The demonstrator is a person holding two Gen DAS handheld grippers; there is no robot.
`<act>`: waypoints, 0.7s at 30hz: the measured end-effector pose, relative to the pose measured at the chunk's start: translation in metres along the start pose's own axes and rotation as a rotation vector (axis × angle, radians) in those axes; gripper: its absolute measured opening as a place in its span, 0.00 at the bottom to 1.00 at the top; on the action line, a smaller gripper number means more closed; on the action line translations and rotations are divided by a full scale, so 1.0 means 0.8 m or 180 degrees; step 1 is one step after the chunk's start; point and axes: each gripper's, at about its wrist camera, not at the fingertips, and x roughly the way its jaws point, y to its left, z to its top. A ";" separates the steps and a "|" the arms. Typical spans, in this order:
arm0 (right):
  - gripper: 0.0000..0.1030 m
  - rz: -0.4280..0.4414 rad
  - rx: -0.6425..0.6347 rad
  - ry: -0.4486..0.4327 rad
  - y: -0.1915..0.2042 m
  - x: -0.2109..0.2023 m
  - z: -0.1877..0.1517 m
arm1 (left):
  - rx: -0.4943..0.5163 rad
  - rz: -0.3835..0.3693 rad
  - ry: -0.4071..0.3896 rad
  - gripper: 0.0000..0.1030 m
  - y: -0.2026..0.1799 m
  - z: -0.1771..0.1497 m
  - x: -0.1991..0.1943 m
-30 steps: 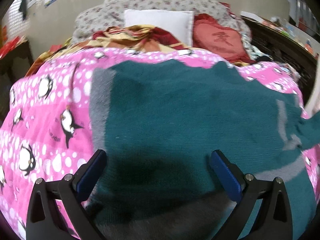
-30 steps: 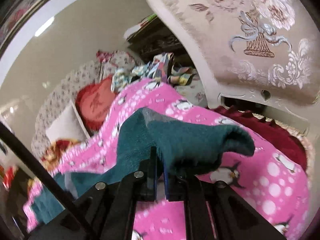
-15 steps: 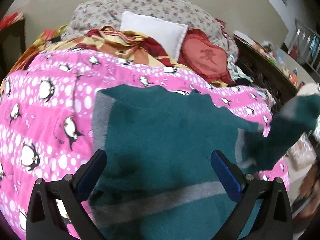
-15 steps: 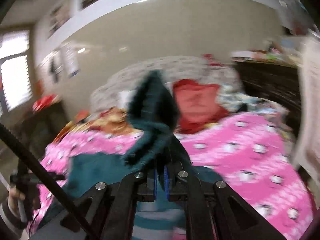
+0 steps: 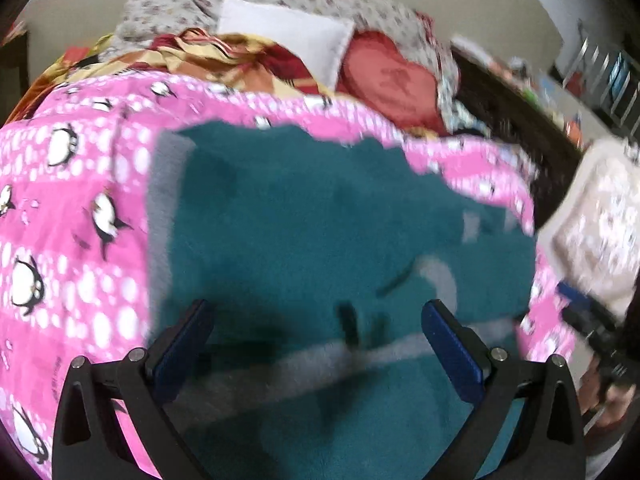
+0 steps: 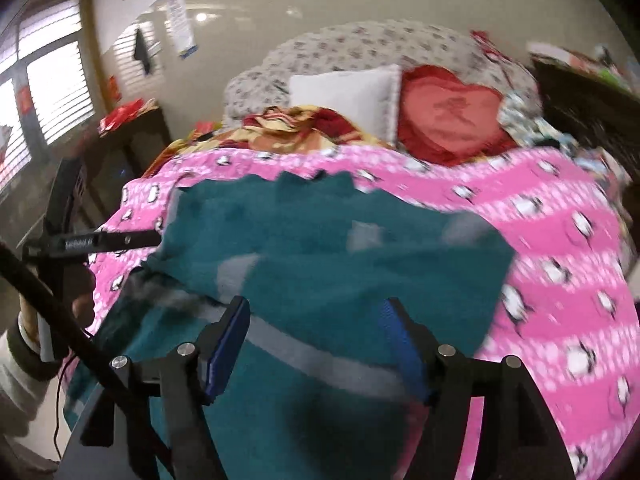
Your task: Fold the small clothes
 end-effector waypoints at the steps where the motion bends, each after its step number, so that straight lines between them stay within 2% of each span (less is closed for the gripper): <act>1: 0.71 -0.0029 -0.0056 -0.0016 0.000 -0.003 -0.004 | 0.0014 0.0001 0.0052 1.00 -0.003 -0.003 0.006; 5: 0.71 -0.0009 -0.0468 0.0032 0.040 0.021 -0.012 | -0.0154 -0.0057 0.0202 1.00 -0.002 -0.009 0.019; 11: 0.71 -0.0004 -0.1602 0.0047 0.153 0.087 -0.016 | -0.0321 0.0046 0.0019 1.00 0.025 -0.003 -0.011; 12: 0.71 -0.0045 -0.1780 0.0061 0.166 0.098 -0.017 | -0.0359 0.0051 -0.0001 1.00 0.032 -0.002 -0.017; 14: 0.71 -0.0307 -0.2128 0.0037 0.189 0.122 -0.021 | -0.0428 0.0075 -0.0031 1.00 0.045 -0.002 -0.025; 16: 0.70 -0.0518 -0.2297 -0.0013 0.197 0.142 -0.020 | -0.0475 0.0116 -0.0033 1.00 0.055 -0.003 -0.028; 17: 0.56 -0.0523 -0.2291 0.0072 0.195 0.153 -0.017 | -0.0494 0.0116 -0.0022 1.00 0.059 -0.004 -0.028; 18: 0.19 -0.0459 -0.2204 0.0217 0.190 0.162 -0.013 | -0.0506 0.0107 -0.0010 1.00 0.059 -0.004 -0.027; 19: 0.11 -0.0437 -0.2098 0.0252 0.184 0.163 -0.009 | -0.0514 0.0096 0.0001 1.00 0.060 -0.004 -0.027; 21: 0.11 -0.0235 -0.1782 0.0200 0.165 0.146 0.004 | -0.0515 0.0059 -0.0006 1.00 0.062 -0.005 -0.029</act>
